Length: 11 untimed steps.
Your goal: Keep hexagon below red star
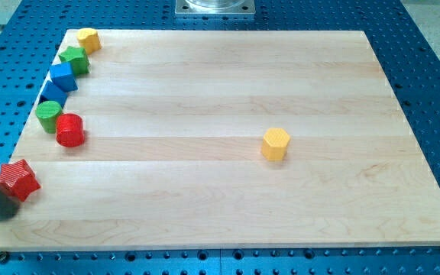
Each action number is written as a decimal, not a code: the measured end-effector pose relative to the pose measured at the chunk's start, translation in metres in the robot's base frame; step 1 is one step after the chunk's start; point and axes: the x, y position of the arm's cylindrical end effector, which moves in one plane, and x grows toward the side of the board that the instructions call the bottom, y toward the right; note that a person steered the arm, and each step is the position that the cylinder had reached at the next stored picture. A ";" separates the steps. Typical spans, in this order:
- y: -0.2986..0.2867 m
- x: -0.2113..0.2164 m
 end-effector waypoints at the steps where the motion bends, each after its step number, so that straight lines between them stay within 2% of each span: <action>1: 0.049 -0.015; 2: 0.131 -0.005; 3: 0.248 -0.084; 4: 0.379 -0.144; 5: 0.418 -0.098; 6: 0.321 -0.043; 7: 0.217 -0.045; 8: 0.256 -0.090; 9: 0.188 -0.071; 10: 0.102 0.002; 11: 0.108 0.003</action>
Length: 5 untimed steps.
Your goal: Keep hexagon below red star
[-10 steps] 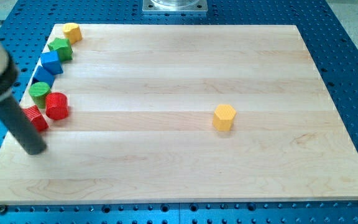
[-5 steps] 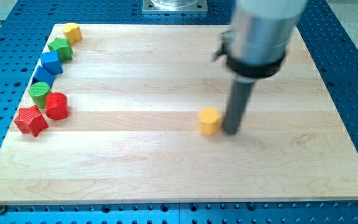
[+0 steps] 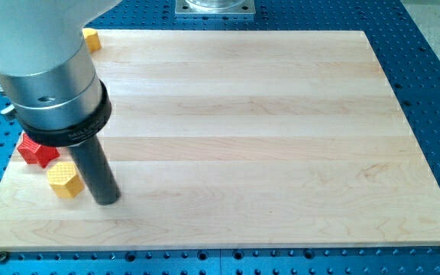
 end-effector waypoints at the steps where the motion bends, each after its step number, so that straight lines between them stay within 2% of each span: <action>1: -0.064 0.004; 2: -0.032 -0.014; 3: -0.042 -0.040; 4: -0.061 -0.043; 5: -0.024 -0.061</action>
